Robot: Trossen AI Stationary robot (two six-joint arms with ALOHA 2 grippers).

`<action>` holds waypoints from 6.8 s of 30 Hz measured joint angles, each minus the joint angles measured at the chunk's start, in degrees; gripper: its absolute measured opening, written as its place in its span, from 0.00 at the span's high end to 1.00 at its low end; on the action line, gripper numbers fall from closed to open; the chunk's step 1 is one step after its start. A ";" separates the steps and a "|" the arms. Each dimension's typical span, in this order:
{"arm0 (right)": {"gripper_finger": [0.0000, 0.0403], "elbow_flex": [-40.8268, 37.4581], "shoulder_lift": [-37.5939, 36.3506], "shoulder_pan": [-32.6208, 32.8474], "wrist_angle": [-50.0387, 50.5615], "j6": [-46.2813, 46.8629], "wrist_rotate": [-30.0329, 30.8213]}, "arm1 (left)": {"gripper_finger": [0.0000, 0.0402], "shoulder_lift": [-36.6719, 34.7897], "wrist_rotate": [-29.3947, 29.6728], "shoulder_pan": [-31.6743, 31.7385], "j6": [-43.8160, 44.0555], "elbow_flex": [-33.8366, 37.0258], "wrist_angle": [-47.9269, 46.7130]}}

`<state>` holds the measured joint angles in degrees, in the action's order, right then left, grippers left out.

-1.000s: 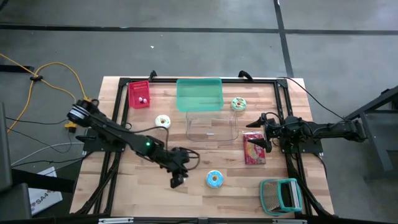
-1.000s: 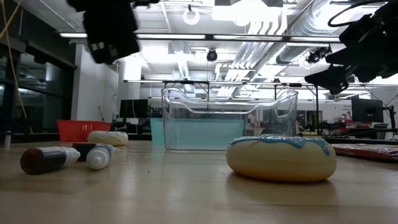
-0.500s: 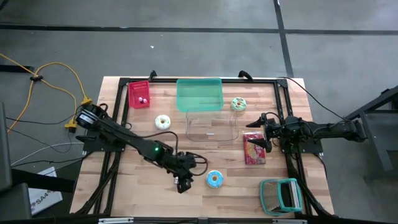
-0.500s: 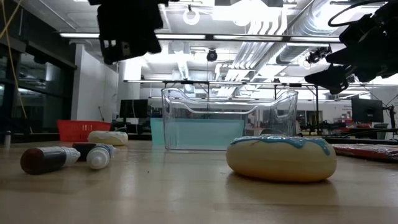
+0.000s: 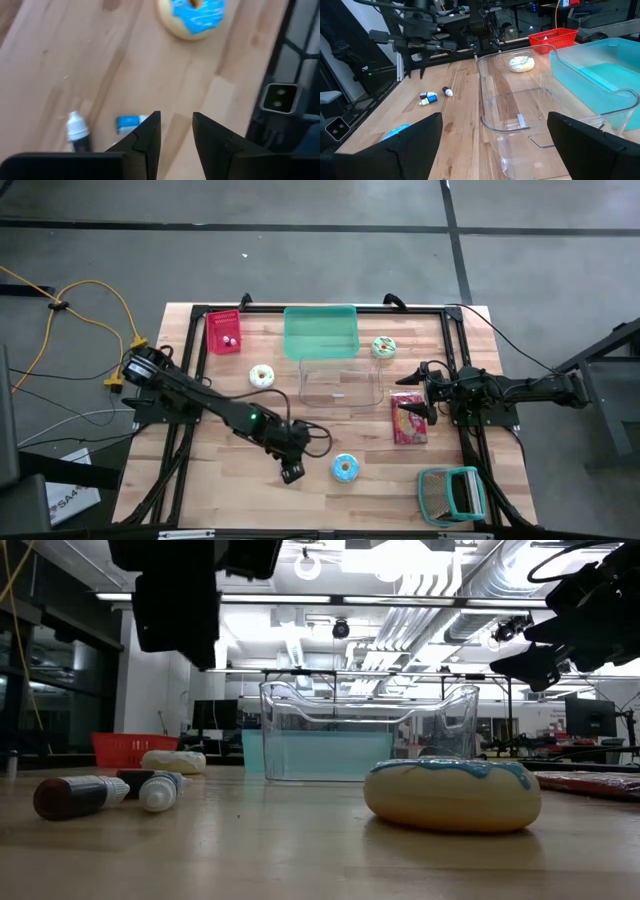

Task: Pick & Place Food Item
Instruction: Put the top red food coloring bottle into the red bin

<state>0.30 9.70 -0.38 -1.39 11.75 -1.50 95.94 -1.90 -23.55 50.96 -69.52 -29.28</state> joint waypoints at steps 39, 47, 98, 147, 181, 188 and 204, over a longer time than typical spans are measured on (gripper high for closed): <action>0.13 0.02 -0.01 -0.02 -0.02 0.00 0.00 | 0.73 2.05 5.24 2.42 3.93 0.09 -16.74; 0.13 0.00 -0.01 -0.01 0.10 0.00 0.02 | 0.73 3.36 5.88 1.47 3.95 0.08 -16.04; 0.13 0.00 0.02 -0.02 -0.07 0.00 0.00 | 0.73 8.92 6.22 1.31 3.42 0.07 -13.52; 0.13 0.02 -0.01 -0.02 -0.11 0.00 0.00 | 0.83 10.43 5.01 1.35 4.87 0.04 -12.91; 0.13 0.01 0.00 -0.02 -0.11 0.00 0.00 | 0.83 -6.51 18.51 10.38 6.53 0.07 -31.31; 0.13 0.00 -0.01 -0.02 -0.11 0.00 0.00 | 0.83 -6.51 18.53 20.19 6.53 0.07 -35.64; 0.13 0.00 -0.01 -0.02 -0.11 0.00 0.02 | 0.83 -6.51 19.92 42.40 3.06 0.07 -38.47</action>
<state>0.30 9.69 -0.40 -1.50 11.75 -1.48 89.43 18.01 18.86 54.02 -69.45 -67.76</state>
